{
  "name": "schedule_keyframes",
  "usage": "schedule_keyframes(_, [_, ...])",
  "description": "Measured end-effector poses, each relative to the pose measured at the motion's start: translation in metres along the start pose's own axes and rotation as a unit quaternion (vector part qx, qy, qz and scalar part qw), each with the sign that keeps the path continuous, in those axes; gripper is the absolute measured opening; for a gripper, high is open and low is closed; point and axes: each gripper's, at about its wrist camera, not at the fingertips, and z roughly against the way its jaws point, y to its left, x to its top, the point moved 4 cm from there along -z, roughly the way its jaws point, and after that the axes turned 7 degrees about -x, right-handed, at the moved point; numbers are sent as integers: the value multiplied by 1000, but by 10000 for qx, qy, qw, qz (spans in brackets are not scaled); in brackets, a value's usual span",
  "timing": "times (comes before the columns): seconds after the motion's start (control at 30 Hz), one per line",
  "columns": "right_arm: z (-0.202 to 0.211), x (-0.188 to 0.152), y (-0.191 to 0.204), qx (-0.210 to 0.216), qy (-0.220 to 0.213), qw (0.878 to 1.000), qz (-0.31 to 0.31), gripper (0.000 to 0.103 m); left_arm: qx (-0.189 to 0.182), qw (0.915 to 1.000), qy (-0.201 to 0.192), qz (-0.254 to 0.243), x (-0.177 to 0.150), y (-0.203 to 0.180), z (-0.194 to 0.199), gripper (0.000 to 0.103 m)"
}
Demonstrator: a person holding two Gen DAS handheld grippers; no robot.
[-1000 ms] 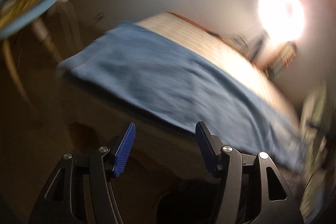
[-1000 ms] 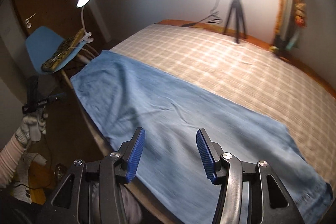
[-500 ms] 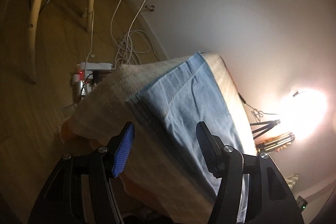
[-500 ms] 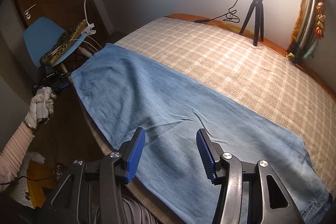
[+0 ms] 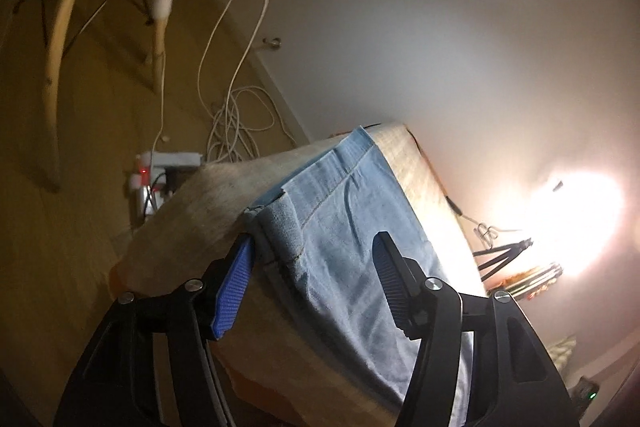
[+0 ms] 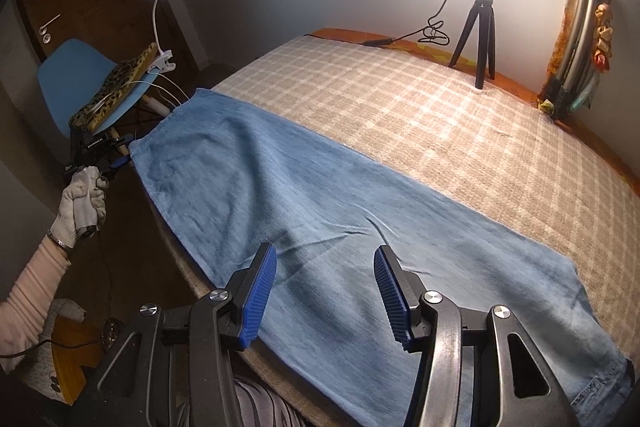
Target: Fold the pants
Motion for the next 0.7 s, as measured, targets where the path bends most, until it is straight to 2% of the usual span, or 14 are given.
schedule_keyframes(0.23, [-9, 7, 6, 79, 55, 9999, 29, 53, 325, 9994, 1, 67, 3, 5, -13, 58])
schedule_keyframes(0.3, [-13, 10, 6, 110, 78, 9999, 10, 53, 629, 9980, 33, -78, 5, 5, -19, 25])
schedule_keyframes(0.33, [-16, 14, 6, 141, 99, 9999, -10, 53, 712, 9974, 27, -64, 7, 6, -21, 14])
schedule_keyframes(0.43, [-22, 23, 9, 230, 136, 9996, -39, 53, 533, 9986, -50, -50, 10, 1, -21, 13])
schedule_keyframes(0.53, [-30, 37, 15, 415, 207, 9989, -31, 53, 596, 9954, -135, -740, 6, -24, -19, 12])
schedule_keyframes(0.6, [-37, 47, 20, 521, 254, 9983, -21, 53, 504, 9918, -146, -1161, 0, -47, -17, 12])
schedule_keyframes(0.67, [-47, 62, 28, 689, 314, 9971, -38, 54, 475, 9862, -143, -1579, -7, -67, -17, 12])
schedule_keyframes(0.7, [-54, 73, 33, 805, 346, 9961, -53, 55, 417, 9803, -100, -1930, -16, -84, -18, 12])
